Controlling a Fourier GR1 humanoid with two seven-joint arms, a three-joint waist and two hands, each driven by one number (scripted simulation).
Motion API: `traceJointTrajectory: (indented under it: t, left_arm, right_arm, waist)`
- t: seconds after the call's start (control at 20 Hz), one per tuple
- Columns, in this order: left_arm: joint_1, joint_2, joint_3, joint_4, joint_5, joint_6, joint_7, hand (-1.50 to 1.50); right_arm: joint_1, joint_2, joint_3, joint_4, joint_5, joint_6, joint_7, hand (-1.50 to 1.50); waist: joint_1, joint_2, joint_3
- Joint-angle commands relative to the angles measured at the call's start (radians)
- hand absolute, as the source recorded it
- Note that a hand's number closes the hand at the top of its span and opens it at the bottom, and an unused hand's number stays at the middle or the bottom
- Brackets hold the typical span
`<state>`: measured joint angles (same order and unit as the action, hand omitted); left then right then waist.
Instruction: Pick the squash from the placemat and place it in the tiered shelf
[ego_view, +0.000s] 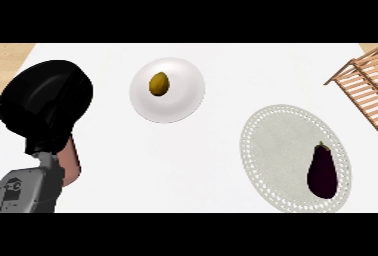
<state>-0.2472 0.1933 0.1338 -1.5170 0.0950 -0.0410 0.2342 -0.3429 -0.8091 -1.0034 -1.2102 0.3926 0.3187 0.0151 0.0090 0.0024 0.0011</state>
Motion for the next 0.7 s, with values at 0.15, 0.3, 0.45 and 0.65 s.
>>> traceJointTrajectory:
  t: [0.15,0.3,0.45,0.65]
  left_arm:
    - [-0.026,-0.018,-0.009,0.036,-0.018,0.012,-0.025,0.00]
    - [-0.052,0.027,0.025,0.001,0.011,-0.007,0.041,0.00]
    - [-0.019,-0.026,-0.017,0.031,-0.034,0.028,-0.013,0.00]
    - [-0.002,-0.007,0.001,0.022,-0.013,0.003,-0.011,0.00]
  right_arm:
    - [-0.076,-0.125,-0.016,0.289,-0.055,-0.101,-0.213,-1.50]
    - [-0.038,-0.151,-0.038,0.289,-0.106,-0.078,-0.217,-1.50]
    - [-0.033,-0.235,-0.044,0.376,-0.174,0.135,-0.146,-1.50]
    - [-0.018,-0.392,-0.103,0.572,-0.220,0.251,-0.114,-1.50]
  waist:
    - [-0.004,0.001,0.000]
    - [-0.008,-0.002,-0.001]
    - [-0.013,-0.003,-0.001]
    - [-0.010,-0.001,0.000]
